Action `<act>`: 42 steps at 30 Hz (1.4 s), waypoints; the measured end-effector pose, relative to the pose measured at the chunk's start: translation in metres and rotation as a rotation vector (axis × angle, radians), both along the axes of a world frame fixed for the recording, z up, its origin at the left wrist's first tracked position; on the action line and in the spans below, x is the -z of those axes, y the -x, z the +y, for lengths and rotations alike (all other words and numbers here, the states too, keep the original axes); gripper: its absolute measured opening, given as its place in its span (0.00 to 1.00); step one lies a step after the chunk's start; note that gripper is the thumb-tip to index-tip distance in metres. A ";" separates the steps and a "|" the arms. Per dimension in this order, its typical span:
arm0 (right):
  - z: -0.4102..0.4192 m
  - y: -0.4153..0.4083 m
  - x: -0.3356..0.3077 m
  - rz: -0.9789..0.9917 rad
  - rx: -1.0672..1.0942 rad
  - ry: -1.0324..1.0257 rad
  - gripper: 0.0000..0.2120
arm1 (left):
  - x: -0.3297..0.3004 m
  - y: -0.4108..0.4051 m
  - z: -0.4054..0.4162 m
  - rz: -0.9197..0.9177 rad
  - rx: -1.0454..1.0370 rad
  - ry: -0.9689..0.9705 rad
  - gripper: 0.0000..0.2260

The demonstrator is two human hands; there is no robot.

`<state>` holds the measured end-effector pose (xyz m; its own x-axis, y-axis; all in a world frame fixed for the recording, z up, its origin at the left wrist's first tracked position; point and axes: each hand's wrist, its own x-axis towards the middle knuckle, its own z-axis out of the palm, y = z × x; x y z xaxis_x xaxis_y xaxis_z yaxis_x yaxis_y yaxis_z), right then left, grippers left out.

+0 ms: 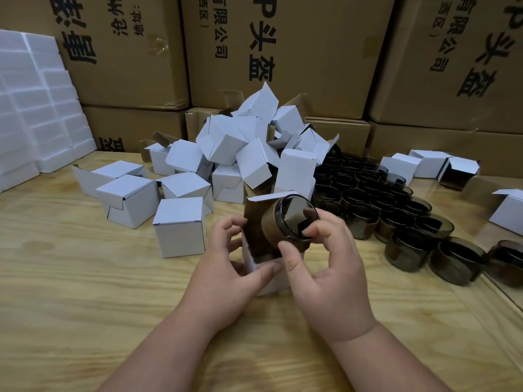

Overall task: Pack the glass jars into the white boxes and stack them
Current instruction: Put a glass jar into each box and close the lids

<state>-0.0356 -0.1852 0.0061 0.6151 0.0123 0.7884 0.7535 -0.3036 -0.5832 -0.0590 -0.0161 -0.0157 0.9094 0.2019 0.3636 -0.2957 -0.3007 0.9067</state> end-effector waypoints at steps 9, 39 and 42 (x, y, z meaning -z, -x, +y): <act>0.000 -0.003 0.003 0.063 0.028 0.095 0.15 | -0.002 0.001 -0.001 -0.011 0.021 -0.007 0.36; -0.004 -0.016 0.013 0.212 0.091 0.191 0.09 | -0.005 -0.018 -0.013 0.066 0.157 0.055 0.37; -0.014 -0.016 0.012 0.264 0.048 0.242 0.05 | -0.002 -0.022 -0.012 0.047 0.206 0.073 0.39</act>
